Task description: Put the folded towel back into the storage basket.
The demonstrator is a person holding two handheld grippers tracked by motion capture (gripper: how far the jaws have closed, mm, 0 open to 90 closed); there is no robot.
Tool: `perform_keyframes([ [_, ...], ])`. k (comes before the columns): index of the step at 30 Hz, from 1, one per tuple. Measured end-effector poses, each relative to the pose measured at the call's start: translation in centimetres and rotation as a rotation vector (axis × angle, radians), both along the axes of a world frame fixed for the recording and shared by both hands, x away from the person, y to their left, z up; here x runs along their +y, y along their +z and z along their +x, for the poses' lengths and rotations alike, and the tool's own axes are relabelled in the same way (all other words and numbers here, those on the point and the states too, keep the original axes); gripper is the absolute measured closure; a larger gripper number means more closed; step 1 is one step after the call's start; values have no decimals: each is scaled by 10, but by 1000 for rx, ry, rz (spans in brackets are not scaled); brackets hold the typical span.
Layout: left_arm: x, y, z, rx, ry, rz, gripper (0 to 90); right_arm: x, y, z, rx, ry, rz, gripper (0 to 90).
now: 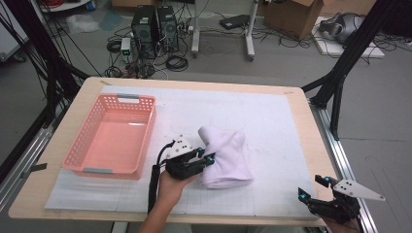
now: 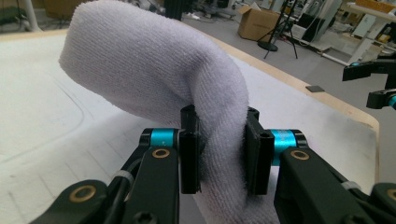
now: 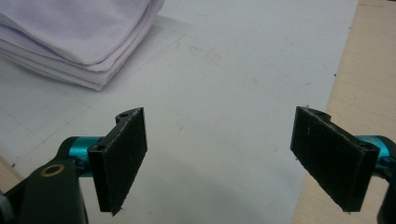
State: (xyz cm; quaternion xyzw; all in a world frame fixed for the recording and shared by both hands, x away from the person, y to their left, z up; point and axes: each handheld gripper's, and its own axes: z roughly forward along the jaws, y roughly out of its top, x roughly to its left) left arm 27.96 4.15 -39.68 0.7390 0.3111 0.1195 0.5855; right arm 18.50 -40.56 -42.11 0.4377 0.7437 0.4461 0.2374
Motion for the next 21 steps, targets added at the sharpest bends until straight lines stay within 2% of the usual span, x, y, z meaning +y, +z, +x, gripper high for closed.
perform_keyframes([
  [12,15,27,-7,-90,-24,-13,721,3,1,1,-4,5,2,175],
  [21,32,44,-6,-126,-19,-21,721,4,4,2,-15,8,9,175],
])
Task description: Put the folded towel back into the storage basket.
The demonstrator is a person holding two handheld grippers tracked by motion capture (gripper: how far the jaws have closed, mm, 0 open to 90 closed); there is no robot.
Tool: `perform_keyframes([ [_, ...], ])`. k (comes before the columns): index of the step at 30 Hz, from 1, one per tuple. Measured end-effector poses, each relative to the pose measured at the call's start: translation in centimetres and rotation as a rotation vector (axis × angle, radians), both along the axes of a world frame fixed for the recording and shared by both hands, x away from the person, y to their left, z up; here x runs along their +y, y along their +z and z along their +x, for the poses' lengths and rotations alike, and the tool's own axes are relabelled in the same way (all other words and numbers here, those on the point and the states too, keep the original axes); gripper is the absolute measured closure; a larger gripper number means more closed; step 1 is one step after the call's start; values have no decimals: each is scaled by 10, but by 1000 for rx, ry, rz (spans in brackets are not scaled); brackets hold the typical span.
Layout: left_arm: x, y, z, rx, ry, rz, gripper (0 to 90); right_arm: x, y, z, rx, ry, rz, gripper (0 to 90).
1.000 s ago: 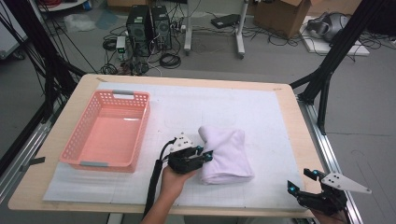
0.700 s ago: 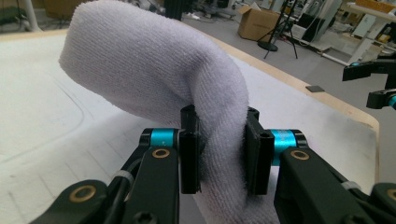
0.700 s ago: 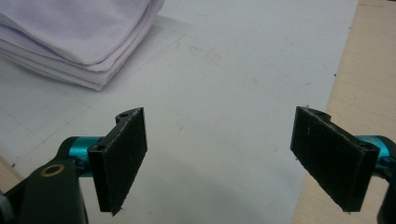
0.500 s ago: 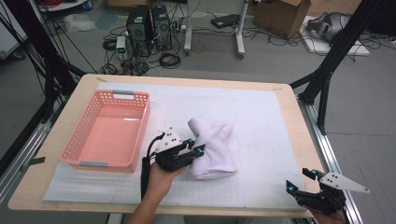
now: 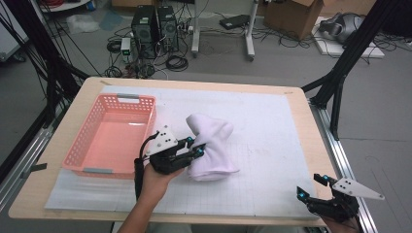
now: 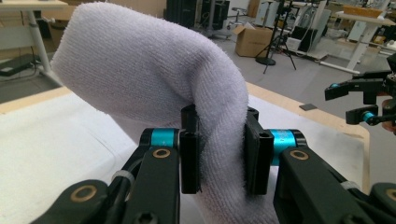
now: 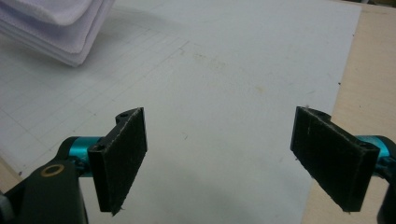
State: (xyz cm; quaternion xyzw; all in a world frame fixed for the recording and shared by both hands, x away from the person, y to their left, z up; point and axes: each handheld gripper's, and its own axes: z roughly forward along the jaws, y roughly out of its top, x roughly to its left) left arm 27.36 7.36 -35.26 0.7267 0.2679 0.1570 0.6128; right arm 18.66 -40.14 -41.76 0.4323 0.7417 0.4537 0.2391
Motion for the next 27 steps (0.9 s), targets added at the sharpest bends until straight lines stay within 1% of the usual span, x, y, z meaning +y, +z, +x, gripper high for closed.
perform_keyframes([
  [6,14,6,-1,-13,13,-6,722,2,0,0,4,0,-1,175],
  [13,28,13,0,-35,26,1,726,4,0,1,5,5,-3,175],
  [16,34,16,0,-41,37,-7,726,4,0,2,3,5,-2,175],
  [17,37,17,0,-43,38,-9,726,4,0,2,12,4,0,175],
  [21,45,21,0,-48,51,-20,726,5,0,3,5,9,-3,175],
  [27,57,25,1,-54,60,-25,726,7,-1,5,7,13,-5,175],
])
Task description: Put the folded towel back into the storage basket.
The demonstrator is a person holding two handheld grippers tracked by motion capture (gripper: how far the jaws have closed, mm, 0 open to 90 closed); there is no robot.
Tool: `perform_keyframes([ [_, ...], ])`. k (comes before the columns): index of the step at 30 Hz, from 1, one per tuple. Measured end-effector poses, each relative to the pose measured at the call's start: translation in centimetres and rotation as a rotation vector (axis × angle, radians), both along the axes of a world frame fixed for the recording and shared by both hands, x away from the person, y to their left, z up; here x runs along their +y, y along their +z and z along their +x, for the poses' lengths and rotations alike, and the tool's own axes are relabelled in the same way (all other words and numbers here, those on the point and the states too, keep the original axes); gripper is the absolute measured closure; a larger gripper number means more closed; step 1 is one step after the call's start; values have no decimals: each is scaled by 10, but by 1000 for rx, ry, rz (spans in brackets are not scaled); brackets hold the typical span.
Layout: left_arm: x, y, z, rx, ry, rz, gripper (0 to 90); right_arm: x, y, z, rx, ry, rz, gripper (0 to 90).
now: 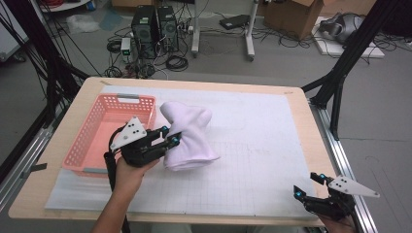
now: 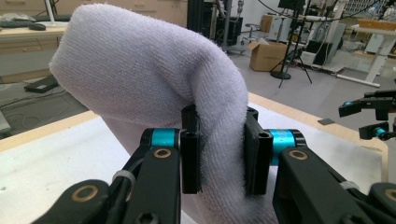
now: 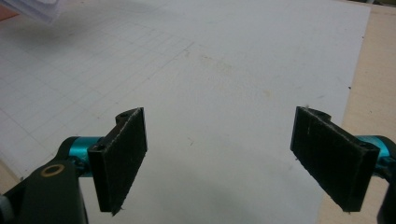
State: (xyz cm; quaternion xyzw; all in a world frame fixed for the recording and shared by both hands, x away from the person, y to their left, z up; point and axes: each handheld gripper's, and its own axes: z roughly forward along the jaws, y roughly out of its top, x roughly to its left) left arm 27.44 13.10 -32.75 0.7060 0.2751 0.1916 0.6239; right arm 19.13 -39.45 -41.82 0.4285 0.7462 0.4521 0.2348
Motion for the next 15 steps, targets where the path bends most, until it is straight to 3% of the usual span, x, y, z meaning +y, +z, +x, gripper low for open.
perform_keyframes([
  [15,33,10,2,-14,32,-19,725,4,-2,4,5,0,-2,175],
])
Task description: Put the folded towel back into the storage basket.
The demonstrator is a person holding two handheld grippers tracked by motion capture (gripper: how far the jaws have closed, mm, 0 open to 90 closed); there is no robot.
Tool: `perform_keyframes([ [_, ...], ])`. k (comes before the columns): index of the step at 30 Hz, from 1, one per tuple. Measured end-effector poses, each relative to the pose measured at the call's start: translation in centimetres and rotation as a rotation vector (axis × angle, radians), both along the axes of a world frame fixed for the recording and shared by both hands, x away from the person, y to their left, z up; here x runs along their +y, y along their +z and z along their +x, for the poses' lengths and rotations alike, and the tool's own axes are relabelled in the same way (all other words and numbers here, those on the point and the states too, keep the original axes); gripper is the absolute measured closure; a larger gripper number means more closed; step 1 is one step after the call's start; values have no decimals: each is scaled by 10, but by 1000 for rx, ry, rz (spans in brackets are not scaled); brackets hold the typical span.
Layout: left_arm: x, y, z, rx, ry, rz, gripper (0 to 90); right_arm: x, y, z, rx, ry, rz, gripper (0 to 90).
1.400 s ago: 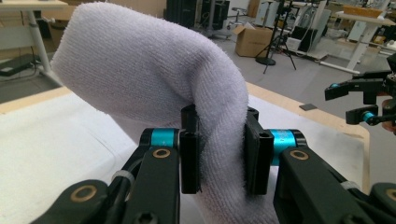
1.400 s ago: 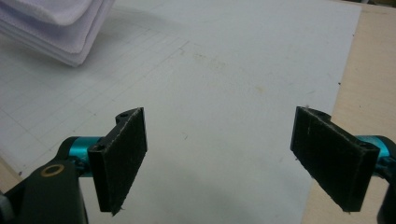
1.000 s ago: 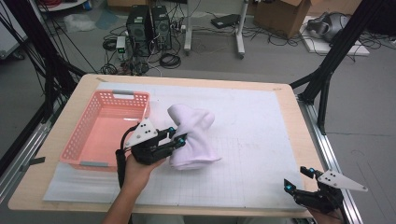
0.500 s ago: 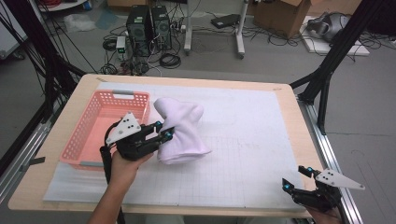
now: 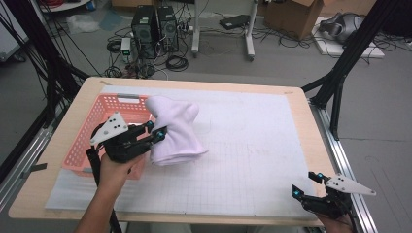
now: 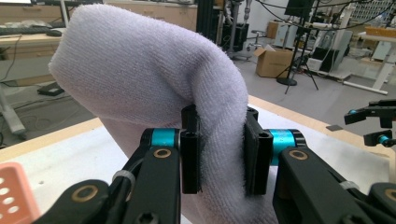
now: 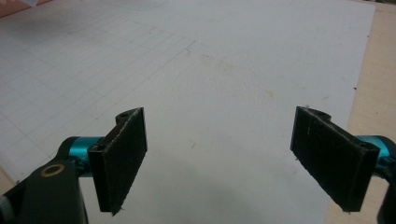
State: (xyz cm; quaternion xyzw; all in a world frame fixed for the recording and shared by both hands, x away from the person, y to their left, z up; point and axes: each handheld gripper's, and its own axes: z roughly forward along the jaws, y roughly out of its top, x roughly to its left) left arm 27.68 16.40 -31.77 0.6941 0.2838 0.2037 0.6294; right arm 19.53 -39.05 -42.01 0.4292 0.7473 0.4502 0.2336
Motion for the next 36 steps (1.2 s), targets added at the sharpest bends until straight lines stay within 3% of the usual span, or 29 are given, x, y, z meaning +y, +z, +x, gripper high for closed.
perform_keyframes([
  [12,21,5,0,-12,34,-18,726,2,-1,1,4,5,-3,175],
  [24,56,12,3,-15,87,-57,726,4,0,3,6,3,-3,175],
  [36,85,30,6,-30,107,-65,727,7,-1,4,9,2,-7,175],
])
